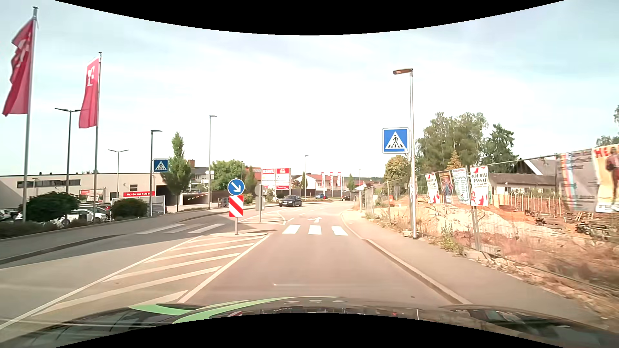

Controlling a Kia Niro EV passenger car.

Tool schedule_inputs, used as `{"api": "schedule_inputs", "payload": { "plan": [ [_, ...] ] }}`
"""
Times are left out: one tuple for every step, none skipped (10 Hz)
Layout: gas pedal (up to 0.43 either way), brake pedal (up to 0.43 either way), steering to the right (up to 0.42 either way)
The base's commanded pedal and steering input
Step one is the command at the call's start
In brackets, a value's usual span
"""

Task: Follow the waypoints while adhering to traffic rules and regulations

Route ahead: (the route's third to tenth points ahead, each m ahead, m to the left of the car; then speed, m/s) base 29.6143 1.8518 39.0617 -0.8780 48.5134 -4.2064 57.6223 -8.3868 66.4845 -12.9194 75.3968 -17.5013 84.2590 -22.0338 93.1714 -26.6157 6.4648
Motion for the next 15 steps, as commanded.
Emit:
{"api": "schedule_inputs", "payload": {
  "plan": [
    [0.118, 0.000, 0.023],
    [0.118, 0.000, 0.018],
    [0.118, 0.000, 0.018],
    [0.118, 0.000, 0.013],
    [0.118, 0.000, 0.009],
    [0.118, 0.000, 0.009],
    [0.118, 0.000, 0.008],
    [0.110, 0.000, 0.008],
    [0.110, 0.000, 0.006],
    [0.110, 0.000, 0.004],
    [0.110, 0.000, 0.003],
    [0.110, 0.000, 0.004],
    [0.110, 0.000, 0.003],
    [0.110, 0.000, 0.004],
    [0.110, 0.000, 0.004]
  ]
}}
